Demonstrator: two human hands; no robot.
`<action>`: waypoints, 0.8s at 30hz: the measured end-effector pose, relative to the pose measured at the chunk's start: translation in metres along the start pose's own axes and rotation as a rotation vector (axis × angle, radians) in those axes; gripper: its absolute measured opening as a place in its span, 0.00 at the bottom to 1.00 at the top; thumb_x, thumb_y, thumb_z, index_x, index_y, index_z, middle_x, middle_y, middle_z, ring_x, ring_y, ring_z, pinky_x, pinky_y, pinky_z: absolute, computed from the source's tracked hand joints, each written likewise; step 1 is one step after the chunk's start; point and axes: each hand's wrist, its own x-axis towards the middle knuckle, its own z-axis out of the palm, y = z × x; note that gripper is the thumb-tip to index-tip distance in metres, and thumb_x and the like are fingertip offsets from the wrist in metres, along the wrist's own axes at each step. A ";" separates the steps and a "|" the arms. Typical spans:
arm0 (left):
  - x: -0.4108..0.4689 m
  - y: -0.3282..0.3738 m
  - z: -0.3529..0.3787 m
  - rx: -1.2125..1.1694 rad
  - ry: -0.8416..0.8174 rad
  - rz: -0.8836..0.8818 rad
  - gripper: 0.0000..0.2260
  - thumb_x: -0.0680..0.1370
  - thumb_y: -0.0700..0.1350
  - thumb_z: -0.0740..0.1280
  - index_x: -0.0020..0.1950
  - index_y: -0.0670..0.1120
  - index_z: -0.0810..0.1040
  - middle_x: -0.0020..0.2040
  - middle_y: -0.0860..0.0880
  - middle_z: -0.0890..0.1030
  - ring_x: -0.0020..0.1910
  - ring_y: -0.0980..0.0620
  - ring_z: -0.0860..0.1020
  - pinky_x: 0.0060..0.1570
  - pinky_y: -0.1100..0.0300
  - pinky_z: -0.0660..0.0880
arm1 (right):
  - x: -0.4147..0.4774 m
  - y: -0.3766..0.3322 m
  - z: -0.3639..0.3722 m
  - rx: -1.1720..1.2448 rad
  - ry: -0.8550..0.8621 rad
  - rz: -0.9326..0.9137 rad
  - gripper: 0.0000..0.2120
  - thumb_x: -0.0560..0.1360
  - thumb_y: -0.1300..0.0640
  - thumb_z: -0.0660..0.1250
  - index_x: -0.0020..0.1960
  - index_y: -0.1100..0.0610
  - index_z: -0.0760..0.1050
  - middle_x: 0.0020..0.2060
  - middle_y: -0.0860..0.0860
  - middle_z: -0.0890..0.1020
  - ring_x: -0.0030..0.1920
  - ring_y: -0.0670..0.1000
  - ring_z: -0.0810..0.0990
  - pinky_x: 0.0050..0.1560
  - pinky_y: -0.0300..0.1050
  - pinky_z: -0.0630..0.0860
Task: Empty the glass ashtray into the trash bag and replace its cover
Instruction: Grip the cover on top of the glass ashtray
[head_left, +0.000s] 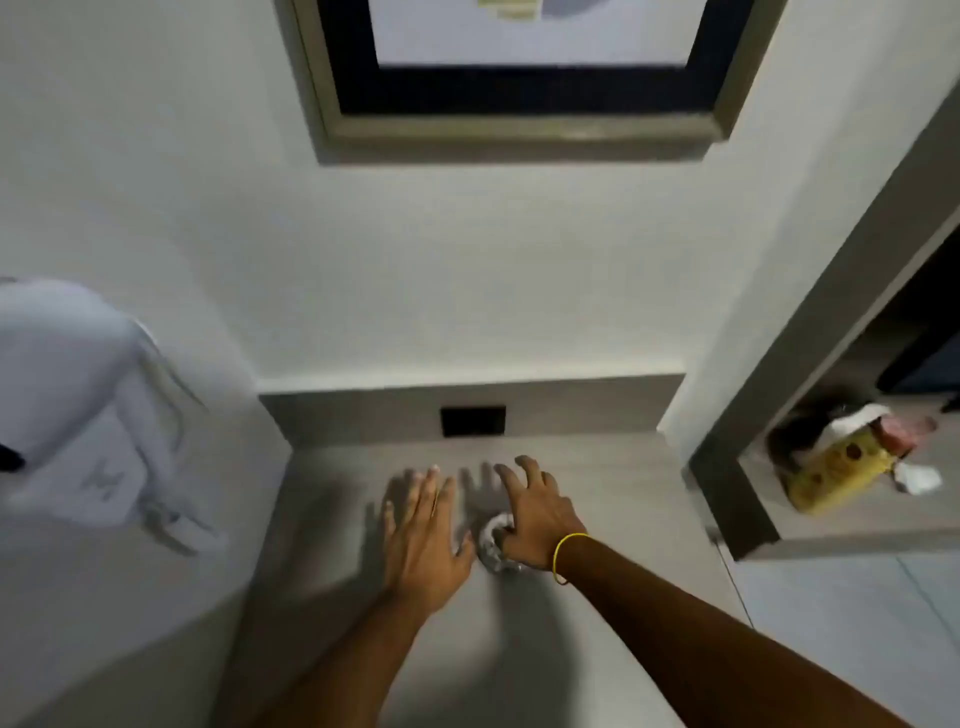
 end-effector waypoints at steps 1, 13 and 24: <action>-0.010 -0.001 0.018 -0.011 -0.061 -0.034 0.37 0.75 0.62 0.63 0.82 0.47 0.73 0.84 0.43 0.69 0.84 0.40 0.67 0.76 0.27 0.66 | 0.004 0.007 0.014 -0.003 -0.059 0.020 0.50 0.67 0.41 0.70 0.83 0.46 0.50 0.83 0.55 0.52 0.77 0.67 0.61 0.67 0.69 0.74; -0.085 -0.015 0.143 -0.045 -0.201 -0.041 0.39 0.72 0.61 0.69 0.82 0.49 0.70 0.87 0.43 0.63 0.87 0.40 0.59 0.77 0.28 0.60 | 0.043 0.057 0.100 -0.080 -0.127 -0.011 0.53 0.64 0.37 0.74 0.81 0.39 0.49 0.80 0.50 0.55 0.74 0.65 0.64 0.62 0.69 0.76; -0.089 -0.017 0.153 -0.091 -0.088 -0.034 0.41 0.74 0.59 0.68 0.86 0.50 0.64 0.89 0.45 0.59 0.88 0.42 0.56 0.79 0.28 0.58 | 0.088 0.041 0.081 -0.330 -0.405 -0.143 0.49 0.66 0.46 0.78 0.80 0.47 0.55 0.74 0.59 0.58 0.71 0.71 0.64 0.61 0.66 0.80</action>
